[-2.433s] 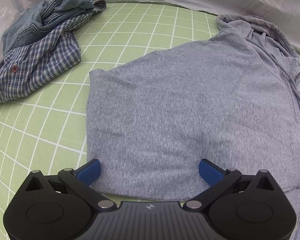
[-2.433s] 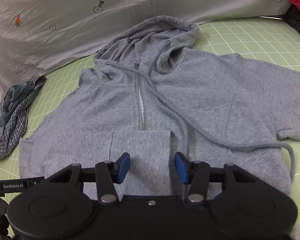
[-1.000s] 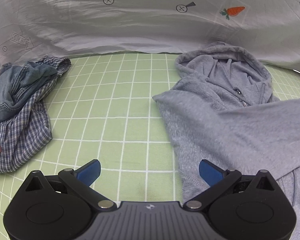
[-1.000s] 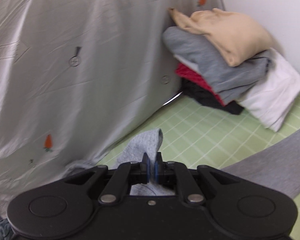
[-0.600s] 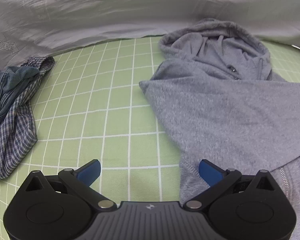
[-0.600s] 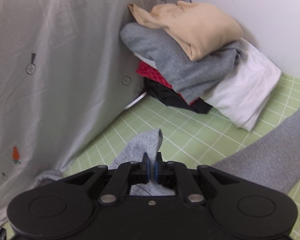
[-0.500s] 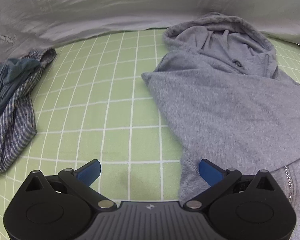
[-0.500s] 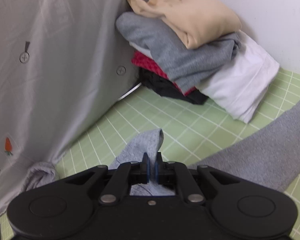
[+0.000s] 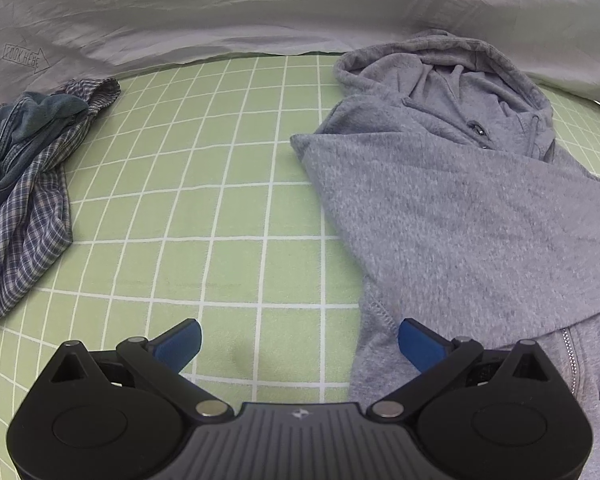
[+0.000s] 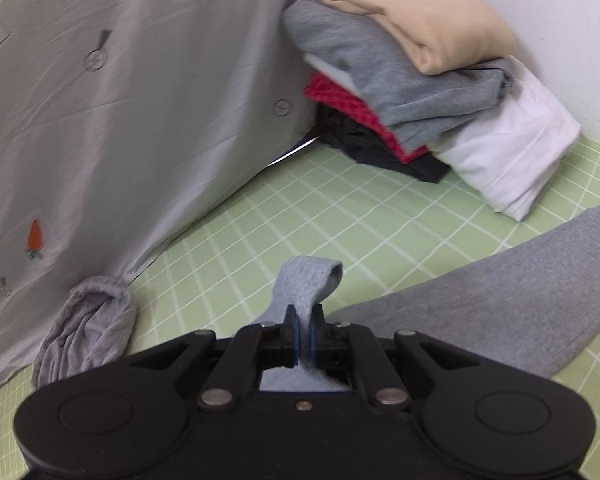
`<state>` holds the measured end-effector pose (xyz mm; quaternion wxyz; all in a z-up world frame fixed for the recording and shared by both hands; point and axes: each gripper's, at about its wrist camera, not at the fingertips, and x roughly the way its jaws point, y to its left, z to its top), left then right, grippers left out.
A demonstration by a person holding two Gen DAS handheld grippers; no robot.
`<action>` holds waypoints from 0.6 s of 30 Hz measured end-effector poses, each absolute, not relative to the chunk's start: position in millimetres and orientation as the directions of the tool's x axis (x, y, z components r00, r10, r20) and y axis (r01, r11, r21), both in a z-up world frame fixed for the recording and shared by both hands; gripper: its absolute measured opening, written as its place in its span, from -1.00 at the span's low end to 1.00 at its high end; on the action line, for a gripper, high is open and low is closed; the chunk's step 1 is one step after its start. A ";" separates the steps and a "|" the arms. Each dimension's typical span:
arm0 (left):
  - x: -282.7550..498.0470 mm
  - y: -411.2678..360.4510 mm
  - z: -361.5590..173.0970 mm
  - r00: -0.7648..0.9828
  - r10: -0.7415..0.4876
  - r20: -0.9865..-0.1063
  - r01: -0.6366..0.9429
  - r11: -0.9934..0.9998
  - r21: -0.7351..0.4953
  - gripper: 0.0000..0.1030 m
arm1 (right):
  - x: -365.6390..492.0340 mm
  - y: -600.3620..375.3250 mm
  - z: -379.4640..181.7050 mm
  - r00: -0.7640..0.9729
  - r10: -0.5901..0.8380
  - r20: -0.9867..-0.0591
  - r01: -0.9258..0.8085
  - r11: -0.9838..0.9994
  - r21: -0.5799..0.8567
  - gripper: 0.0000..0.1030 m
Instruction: Fold clothes
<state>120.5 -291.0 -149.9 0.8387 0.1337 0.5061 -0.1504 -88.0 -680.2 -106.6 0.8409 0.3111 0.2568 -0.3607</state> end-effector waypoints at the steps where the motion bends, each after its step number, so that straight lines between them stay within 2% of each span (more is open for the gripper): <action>1: 119.2 -289.4 -148.5 0.446 -0.120 -0.887 0.385 0.921 0.069 1.00 | -84.4 -672.4 -106.7 0.621 -0.428 -0.657 0.754 0.556 0.350 -0.89; 10: 107.8 -275.2 -134.9 0.485 -0.152 -0.861 0.366 0.930 0.042 1.00 | -29.7 -586.7 -112.7 0.725 -0.176 -0.666 0.561 0.712 0.423 -0.84; 12: 104.9 -271.8 -131.6 0.493 -0.160 -0.855 0.364 0.931 0.035 1.00 | -19.1 -572.8 -118.2 0.715 -0.132 -0.686 0.537 0.733 0.418 -0.56; 13: 103.3 -270.3 -130.1 0.497 -0.164 -0.852 0.363 0.931 0.033 1.00 | -17.7 -568.1 -119.9 0.703 -0.132 -0.699 0.543 0.733 0.408 -0.27; 16: 97.2 -265.7 -122.5 0.520 -0.183 -0.834 0.369 0.929 0.027 1.00 | -24.6 -559.8 -120.5 0.684 -0.148 -0.714 0.562 0.732 0.386 0.05; 18: 93.4 -264.3 -115.5 0.531 -0.204 -0.823 0.378 0.926 0.014 1.00 | -36.9 -560.4 -116.9 0.688 -0.180 -0.703 0.571 0.732 0.372 0.40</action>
